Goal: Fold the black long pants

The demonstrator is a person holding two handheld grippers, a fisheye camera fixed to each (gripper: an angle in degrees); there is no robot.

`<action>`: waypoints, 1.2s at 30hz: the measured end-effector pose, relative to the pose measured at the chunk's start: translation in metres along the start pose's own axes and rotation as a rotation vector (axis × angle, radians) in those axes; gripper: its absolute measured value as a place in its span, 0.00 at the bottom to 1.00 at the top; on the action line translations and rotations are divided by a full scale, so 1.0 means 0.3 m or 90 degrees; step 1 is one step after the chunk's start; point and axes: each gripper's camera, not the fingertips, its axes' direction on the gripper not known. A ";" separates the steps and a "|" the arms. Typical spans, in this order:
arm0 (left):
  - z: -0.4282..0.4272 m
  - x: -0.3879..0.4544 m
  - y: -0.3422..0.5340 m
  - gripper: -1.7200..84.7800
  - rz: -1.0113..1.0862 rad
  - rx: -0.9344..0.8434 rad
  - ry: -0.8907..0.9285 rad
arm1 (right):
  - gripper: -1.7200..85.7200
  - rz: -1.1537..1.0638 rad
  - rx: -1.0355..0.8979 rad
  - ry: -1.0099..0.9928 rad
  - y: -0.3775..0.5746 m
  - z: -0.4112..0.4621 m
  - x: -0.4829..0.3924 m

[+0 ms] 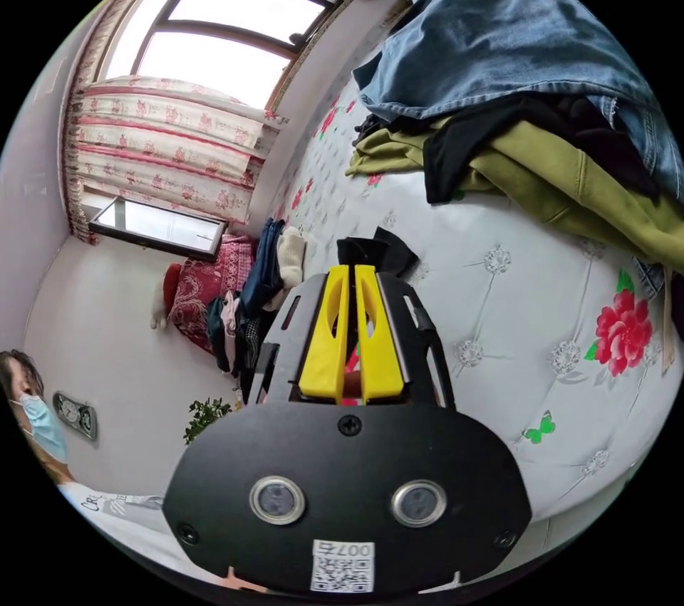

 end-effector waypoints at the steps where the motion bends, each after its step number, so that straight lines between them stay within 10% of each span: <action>1: 0.039 0.008 -0.039 0.01 0.002 -0.010 -0.008 | 0.02 0.001 0.002 0.004 -0.004 0.011 -0.012; 17: 0.601 -0.064 -0.330 0.04 -0.052 -0.046 -0.158 | 0.04 -0.073 -0.011 0.222 -0.134 0.643 -0.290; 32: 0.930 0.349 0.344 0.06 0.369 -0.235 -0.209 | 0.04 -0.206 -0.217 0.332 -0.093 0.885 -0.117; 36: 1.136 0.317 0.504 0.02 0.436 -0.358 -0.375 | 0.03 -0.300 -0.223 0.374 -0.116 0.901 -0.108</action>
